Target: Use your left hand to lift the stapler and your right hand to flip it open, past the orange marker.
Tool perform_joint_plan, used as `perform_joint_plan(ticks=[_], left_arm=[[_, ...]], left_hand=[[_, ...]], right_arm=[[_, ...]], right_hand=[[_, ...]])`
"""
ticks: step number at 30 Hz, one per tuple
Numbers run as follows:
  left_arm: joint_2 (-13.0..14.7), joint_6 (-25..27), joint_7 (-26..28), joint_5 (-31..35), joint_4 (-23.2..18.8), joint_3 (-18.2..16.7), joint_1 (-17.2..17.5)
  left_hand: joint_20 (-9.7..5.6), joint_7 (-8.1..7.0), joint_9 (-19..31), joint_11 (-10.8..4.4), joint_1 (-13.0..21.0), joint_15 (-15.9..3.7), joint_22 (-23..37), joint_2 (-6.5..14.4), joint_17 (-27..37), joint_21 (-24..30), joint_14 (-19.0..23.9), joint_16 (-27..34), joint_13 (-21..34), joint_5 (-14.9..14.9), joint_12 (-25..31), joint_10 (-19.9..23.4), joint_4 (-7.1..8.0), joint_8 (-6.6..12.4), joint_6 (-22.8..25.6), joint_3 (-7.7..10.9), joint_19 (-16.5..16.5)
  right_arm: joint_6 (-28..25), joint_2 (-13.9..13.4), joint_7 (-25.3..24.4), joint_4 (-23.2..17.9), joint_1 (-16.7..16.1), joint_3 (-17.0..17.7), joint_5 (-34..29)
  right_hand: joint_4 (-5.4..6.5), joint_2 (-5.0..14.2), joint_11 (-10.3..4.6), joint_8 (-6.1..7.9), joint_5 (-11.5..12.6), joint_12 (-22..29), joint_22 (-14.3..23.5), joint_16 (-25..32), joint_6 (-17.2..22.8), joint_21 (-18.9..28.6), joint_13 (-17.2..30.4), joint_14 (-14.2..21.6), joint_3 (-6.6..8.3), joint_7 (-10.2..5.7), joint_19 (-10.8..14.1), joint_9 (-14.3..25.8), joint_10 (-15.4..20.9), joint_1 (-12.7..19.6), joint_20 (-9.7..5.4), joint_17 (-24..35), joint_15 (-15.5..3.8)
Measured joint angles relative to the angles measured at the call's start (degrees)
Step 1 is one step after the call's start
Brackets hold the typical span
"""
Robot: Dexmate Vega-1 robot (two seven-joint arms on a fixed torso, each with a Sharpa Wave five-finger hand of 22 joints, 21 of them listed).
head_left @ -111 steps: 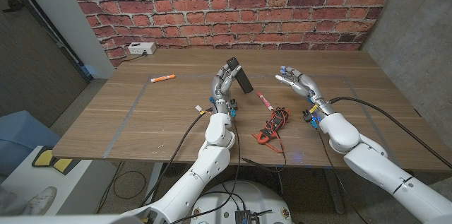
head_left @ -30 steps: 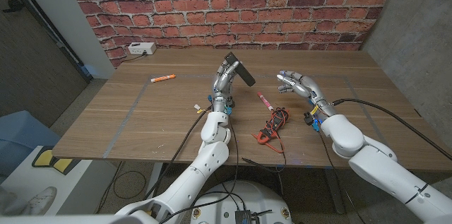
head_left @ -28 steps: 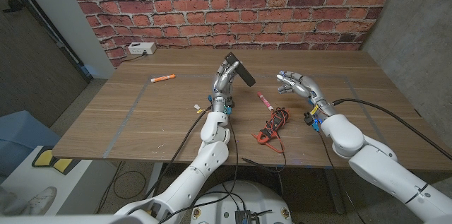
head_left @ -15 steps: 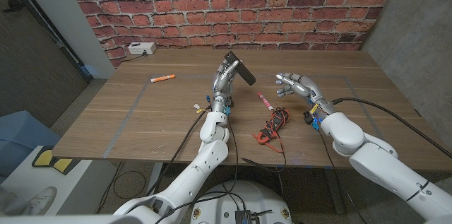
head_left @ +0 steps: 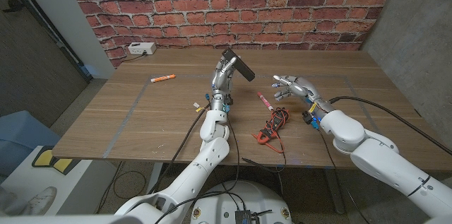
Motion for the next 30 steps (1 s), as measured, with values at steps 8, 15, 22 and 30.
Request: perform_joint_plan(ticks=[8, 15, 22, 30], left_arm=[[-0.7, 1.6, -3.9, -3.3, 1.0, -0.7, -0.3], [-1.1, 2.3, -5.5, -4.4, 1.6, -1.1, -0.6], [-1.6, 2.9, -6.5, -5.2, 1.8, -1.7, -0.8], [-2.5, 3.6, -7.6, -6.3, 2.5, -2.3, -1.2]], left_hand=[[0.01, 0.0, 0.0, -0.01, 0.0, 0.0, 0.0, 0.0, 0.0, 0.1, 0.0, 0.1, 0.7, 0.0, -0.2, 0.0, 0.0, 0.0, 0.0, 0.0, 0.0], [0.01, 0.0, 0.0, -0.11, 0.0, 0.01, 0.0, 0.0, 0.0, 0.1, 0.0, 0.3, 0.7, 0.0, -0.3, 0.1, 0.0, 0.0, 0.0, 0.0, 0.0], [0.09, 0.0, 0.0, -0.11, 0.0, 0.01, 0.0, 0.0, 0.3, 0.1, 0.0, 0.3, 0.7, -0.1, -0.4, 0.1, 0.02, 0.0, 0.0, -0.02, -0.1], [0.1, 0.0, 0.0, -0.11, 0.0, -0.3, 0.0, 0.0, 0.3, 0.1, -0.3, 0.3, 0.7, -0.1, -0.6, 0.1, 0.02, 0.0, 0.0, -0.02, -0.1]], right_arm=[[0.0, -1.1, 2.1, 1.0, 1.6, -0.9, 2.1], [-0.7, -1.8, 3.6, 1.3, 2.4, -1.4, 3.9], [-1.8, -2.5, 5.4, 1.7, 3.4, -1.8, 6.1], [-2.3, -3.3, 7.7, 2.7, 4.8, -2.4, 8.7]], right_hand=[[0.33, -0.08, 0.48, 0.0, 0.0, 0.0, 0.4, 0.3, 0.7, 0.9, -0.3, 1.6, -0.33, 0.21, 0.6, 0.0, 1.1, -0.5, 0.01, 0.4, -0.49], [0.79, -0.75, 0.77, 0.07, 0.0, 0.2, 1.1, 0.6, 1.5, 2.1, -0.4, 3.3, -0.79, 0.84, 1.4, 0.0, 2.1, -1.7, -0.21, 1.0, -1.41], [0.87, -0.44, 0.7, 0.65, 0.0, 0.6, 1.8, 0.8, 3.5, 3.1, -0.4, 4.9, -0.87, 0.83, 2.1, 0.0, 3.8, -2.0, -0.3, 1.7, -2.24], [0.89, -0.44, 0.59, 0.86, 0.0, 1.2, 2.5, 1.3, 4.9, 4.3, -0.1, 6.1, -0.9, 0.99, 2.6, 0.0, 5.1, -2.0, -0.72, 2.4, -2.93]])
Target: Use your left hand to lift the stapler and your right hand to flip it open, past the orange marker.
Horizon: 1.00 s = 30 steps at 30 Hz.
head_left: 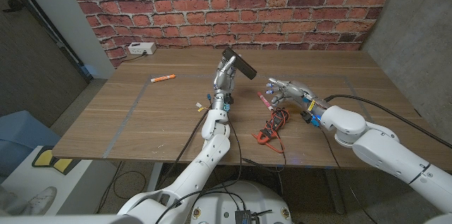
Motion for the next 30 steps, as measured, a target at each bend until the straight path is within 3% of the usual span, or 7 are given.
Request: perform_joint_plan(ticks=[6, 12, 15, 30], left_arm=[[-1.1, 0.1, -1.2, -0.7, 1.2, -0.4, -0.7], [-1.9, -0.2, -2.0, -0.9, 2.0, -0.6, -1.2], [-2.2, -0.2, -2.0, -0.9, 2.3, -0.7, -1.4], [-3.2, -0.3, -3.8, -1.3, 3.5, -1.0, -1.8]], left_hand=[[-0.11, 0.0, 0.0, 0.0, 0.0, 0.0, 0.0, 0.0, -0.1, -0.2, 0.0, 0.0, 0.0, -0.2, -0.1, 0.0, 0.0, 0.0, 0.0, 0.0, -0.3], [0.0, 0.0, 0.0, -0.01, 0.0, -0.22, 0.0, 0.0, -0.2, -0.2, -0.2, 0.0, 0.0, -0.2, -0.2, 0.0, 0.01, 0.0, 0.0, -0.01, -0.6], [0.01, -0.39, 0.0, -0.8, 0.0, -0.22, 0.1, 0.0, -0.3, -0.2, -0.2, 0.0, 0.0, -0.2, -0.5, 0.4, 0.01, 0.01, 0.4, -0.01, -0.6], [-0.07, -0.39, 0.0, -0.8, 0.0, -0.22, 0.0, 0.0, -0.3, -0.3, -0.2, -0.3, 0.0, 0.1, -0.7, 0.4, 0.01, 0.01, 0.4, -0.01, -0.9]], right_arm=[[0.0, -0.2, 1.8, 0.8, 1.1, -0.6, 1.8], [0.4, -0.2, 3.2, 1.5, 1.7, -1.2, 2.9], [0.8, -0.2, 3.9, 1.8, 2.0, -1.4, 3.4], [2.3, 0.3, 5.9, 3.4, 3.5, -2.8, 5.0]], right_hand=[[0.57, -0.41, 0.21, 0.0, 0.0, 0.3, 0.0, 0.0, 0.9, 0.3, 0.2, 0.3, -0.57, 0.24, 0.3, 0.0, 0.6, -1.2, 0.34, 0.5, -0.1], [1.01, -0.61, 0.66, 0.0, 0.0, 0.1, -0.4, -0.7, 1.0, 0.0, 0.5, -0.4, -1.01, 0.05, -1.6, 0.1, 0.2, -2.0, 1.76, 0.9, 0.11], [1.01, -0.92, 0.52, -0.24, 0.0, 0.1, -0.6, -0.7, 1.0, 0.0, 0.6, -1.0, -1.01, 0.04, -2.2, 0.1, -0.2, -2.3, 1.8, 1.1, 0.49], [1.47, -0.38, 0.56, -0.7, 0.0, -0.4, -1.2, -2.4, 0.7, -0.4, 0.8, -3.6, -1.48, -0.28, -3.9, 0.1, -0.8, -3.1, 2.89, 1.6, 1.82]])
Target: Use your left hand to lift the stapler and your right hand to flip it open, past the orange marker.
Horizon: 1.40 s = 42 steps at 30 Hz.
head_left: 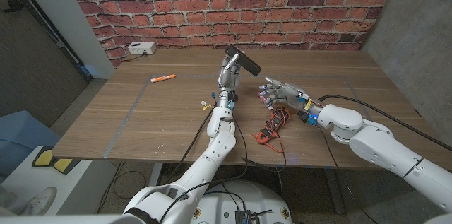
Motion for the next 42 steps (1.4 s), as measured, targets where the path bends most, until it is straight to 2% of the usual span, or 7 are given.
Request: perform_joint_plan(ticks=[14, 15, 23, 34, 38, 40, 42], left_arm=[[-0.4, 0.6, -0.3, -0.7, -0.8, -0.3, 0.5], [-0.4, 1.1, 0.1, -1.0, -1.2, -0.3, 0.7], [-0.7, 3.5, 0.0, -3.2, -2.2, -0.8, 1.4], [-1.2, 5.6, -2.2, -5.6, -2.4, -1.9, 1.7], [-1.2, 6.5, -2.4, -6.2, -2.8, -2.1, 1.8], [-1.2, 6.7, -2.4, -6.4, -2.9, -2.2, 1.9], [-1.1, 7.1, -2.4, -6.6, -3.3, -2.3, 2.0]], left_hand=[[-0.02, -0.03, 0.0, 0.0, 0.0, -0.3, 0.0, 0.0, 0.0, 0.0, -0.3, 0.3, 0.0, 0.0, 0.3, 0.0, 0.23, 0.0, 0.0, -0.23, -1.0], [0.07, -0.36, 0.0, 0.0, 0.0, -0.31, 0.0, 0.0, 0.0, 0.0, -0.3, 0.3, 0.0, 0.0, 0.5, 0.0, 0.23, 0.0, 0.4, -0.23, -1.1], [0.07, -0.64, 0.0, -0.13, 0.0, -1.63, 0.0, 0.0, -0.7, -0.8, -1.6, -0.5, 0.0, -0.1, 0.7, 0.1, 0.37, 0.0, 0.6, -0.37, -2.3], [0.07, -0.85, 0.0, -0.22, 0.0, -1.2, -0.2, 0.0, -1.2, -1.1, -2.7, -0.7, 0.0, -0.1, 0.2, 0.2, 0.2, 0.0, 0.8, -0.2, -3.0], [0.08, -0.85, 0.0, -0.22, 0.0, -1.19, -0.3, 0.0, -1.2, -1.2, -2.7, -0.7, 0.0, -0.1, 0.1, 0.2, 0.2, 0.0, 0.8, -0.2, -3.0], [0.16, -0.85, 0.0, -0.22, 0.0, -1.18, -0.3, 0.0, -1.2, -1.2, -2.7, -0.7, 0.0, -0.1, 0.1, 0.2, 0.2, 0.0, 0.8, -0.2, -3.1], [0.16, -0.86, 0.0, -0.22, 0.0, -1.16, -0.3, 0.0, -1.2, -1.2, -2.7, -0.7, 0.0, -0.2, 0.1, 0.2, 0.21, 0.0, 0.8, -0.2, -3.1]], right_arm=[[0.6, -0.3, 0.5, 0.2, 0.1, -0.4, 0.6], [0.7, -0.4, 0.5, 0.2, -0.1, -0.4, 0.7], [0.9, -0.7, 0.2, -0.2, -0.6, -0.2, 0.9], [1.3, -1.2, -0.3, -0.9, -1.2, 0.2, 0.9], [1.7, -1.3, -0.8, -1.4, -1.7, 0.5, 0.7], [1.8, -1.4, -1.0, -1.7, -2.0, 0.6, 0.5], [2.1, -1.6, -2.4, -2.4, -2.5, 0.8, -0.7]], right_hand=[[0.0, 0.02, 0.15, 0.0, 0.0, 0.0, -0.3, -0.4, 0.0, 0.0, 0.3, -0.6, 0.0, 0.0, -0.3, 0.0, -0.3, -0.1, -0.31, 0.2, 0.21], [0.0, 0.3, 0.15, 0.0, 0.0, 0.0, -0.3, -0.4, 0.0, 0.0, 0.3, -0.6, 0.0, 0.0, -0.3, 0.0, -0.3, -0.4, -0.3, 0.2, 0.21], [0.24, 0.3, 0.15, 0.0, 0.0, 0.0, -0.3, -0.4, 0.0, 0.0, 0.3, -0.6, 0.25, 0.0, -0.5, 0.0, -0.3, -0.4, -0.11, 0.3, 0.21], [0.48, 0.3, 0.15, -0.19, 0.0, 0.0, -0.5, -0.6, 0.0, 0.0, 0.3, -0.6, 0.0, 0.0, -0.5, 0.0, -0.3, -0.4, -0.11, 0.5, 0.22], [0.48, 0.3, -0.46, -0.72, 0.3, -0.4, -0.9, -1.4, -0.9, -0.3, 0.5, -1.5, 0.0, -0.93, -1.4, 0.0, -1.0, -0.4, 0.08, 0.7, 0.61], [-0.25, 0.36, -0.68, -0.88, 0.4, -0.4, -1.2, -1.9, -1.4, -0.5, 0.8, -2.3, 0.61, -1.44, -2.3, 0.0, -1.2, 0.1, 0.18, 0.9, 0.87], [-1.44, 0.21, -1.08, -1.05, 0.4, -0.7, -1.5, -2.9, -1.8, -0.9, 1.1, -3.9, 1.01, -1.82, -3.7, 0.0, -1.6, 2.2, 0.46, 1.2, 1.21]])
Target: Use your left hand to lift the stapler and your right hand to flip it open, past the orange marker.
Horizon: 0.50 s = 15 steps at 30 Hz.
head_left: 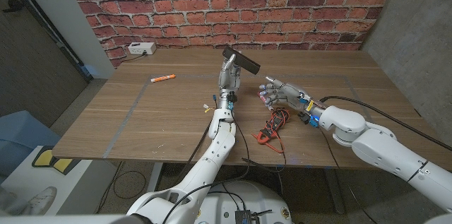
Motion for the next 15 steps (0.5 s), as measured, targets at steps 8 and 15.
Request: perform_joint_plan(ticks=[8, 15], left_arm=[[0.1, 0.7, 0.1, -0.5, -0.4, -0.3, 0.1], [0.0, 0.8, -0.7, -0.7, 0.1, -0.6, -0.3]], left_hand=[[0.01, -0.01, 0.0, 0.04, 0.0, 0.07, 0.3, 0.0, 0.0, 0.0, -0.1, 0.0, 0.0, 0.2, -0.1, 0.0, 0.01, 0.0, 0.0, -0.01, 0.0], [0.06, -0.06, 0.0, 0.21, 0.0, 0.09, 0.5, 0.0, -0.2, 0.3, -0.1, 0.0, 0.0, 0.2, -0.2, 0.2, 0.01, 0.0, 0.1, -0.01, -0.1]], right_arm=[[0.0, -0.6, -2.8, -2.0, -1.2, 0.5, -2.8], [-0.4, -0.6, -3.4, -2.5, -1.3, 0.6, -3.4]], right_hand=[[-0.71, -0.28, -0.08, -0.6, 0.0, -0.6, -0.6, -1.8, -0.5, -0.5, 0.5, -2.7, 0.5, -0.54, -2.2, 0.3, -1.7, 1.0, 0.85, 0.4, 1.35], [-0.71, -0.28, 0.13, -0.62, 0.0, -0.6, -0.9, -1.8, -0.1, 0.0, 0.7, -2.2, 0.5, -0.09, -1.5, 0.3, -1.4, 1.0, 0.39, 0.4, 1.38]])
